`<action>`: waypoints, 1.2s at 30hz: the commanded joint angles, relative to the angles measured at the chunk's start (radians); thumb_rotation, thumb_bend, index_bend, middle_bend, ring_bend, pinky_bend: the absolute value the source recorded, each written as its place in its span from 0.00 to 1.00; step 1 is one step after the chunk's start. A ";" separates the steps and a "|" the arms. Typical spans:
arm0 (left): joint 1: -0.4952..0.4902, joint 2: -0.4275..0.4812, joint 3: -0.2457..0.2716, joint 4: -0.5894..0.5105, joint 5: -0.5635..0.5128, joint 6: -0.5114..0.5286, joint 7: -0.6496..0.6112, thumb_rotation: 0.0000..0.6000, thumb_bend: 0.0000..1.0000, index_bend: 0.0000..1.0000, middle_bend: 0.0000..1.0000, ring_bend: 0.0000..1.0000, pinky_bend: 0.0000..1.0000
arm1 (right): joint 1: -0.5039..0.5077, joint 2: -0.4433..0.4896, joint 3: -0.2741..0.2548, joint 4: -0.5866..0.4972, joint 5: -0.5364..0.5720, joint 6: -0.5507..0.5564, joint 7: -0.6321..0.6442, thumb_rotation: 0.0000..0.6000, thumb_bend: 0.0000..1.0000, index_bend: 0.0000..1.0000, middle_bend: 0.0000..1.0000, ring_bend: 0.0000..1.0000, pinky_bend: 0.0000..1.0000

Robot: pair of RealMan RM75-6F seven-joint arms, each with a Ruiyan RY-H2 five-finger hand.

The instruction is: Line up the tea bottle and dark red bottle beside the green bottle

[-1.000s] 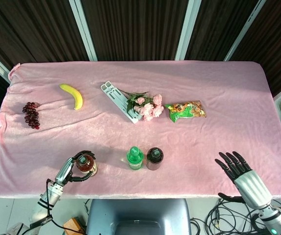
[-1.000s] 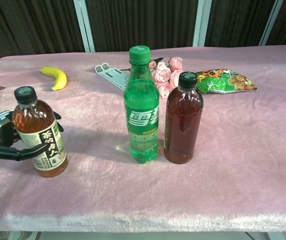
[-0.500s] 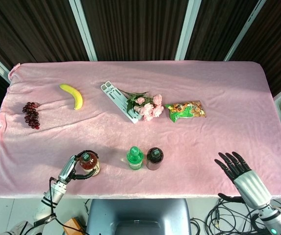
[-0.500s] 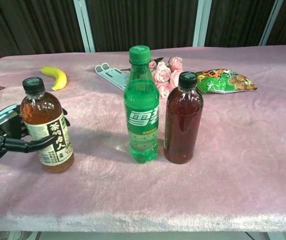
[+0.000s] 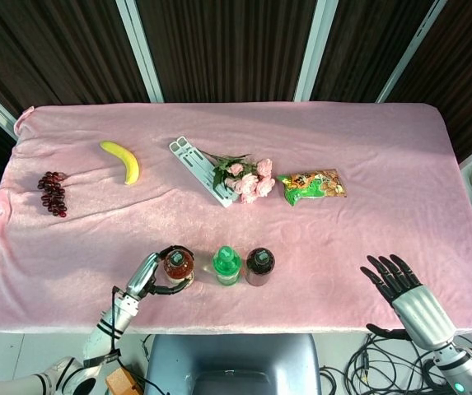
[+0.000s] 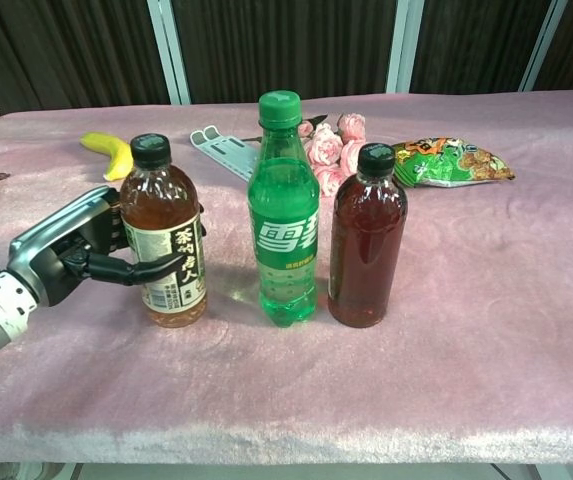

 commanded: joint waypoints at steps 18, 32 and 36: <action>-0.049 -0.035 -0.001 -0.020 -0.049 -0.097 0.042 1.00 0.36 0.49 0.47 0.28 0.25 | -0.004 0.008 0.002 -0.001 -0.009 -0.012 0.012 1.00 0.22 0.00 0.00 0.00 0.10; -0.055 -0.047 0.007 -0.004 -0.043 -0.089 0.039 1.00 0.35 0.37 0.31 0.19 0.17 | -0.004 0.007 0.004 -0.006 -0.010 -0.029 0.003 1.00 0.22 0.00 0.00 0.00 0.10; -0.052 -0.045 0.008 -0.003 -0.040 -0.078 0.041 1.00 0.35 0.25 0.21 0.11 0.11 | -0.005 0.008 0.004 -0.006 -0.010 -0.030 0.003 1.00 0.22 0.00 0.00 0.00 0.10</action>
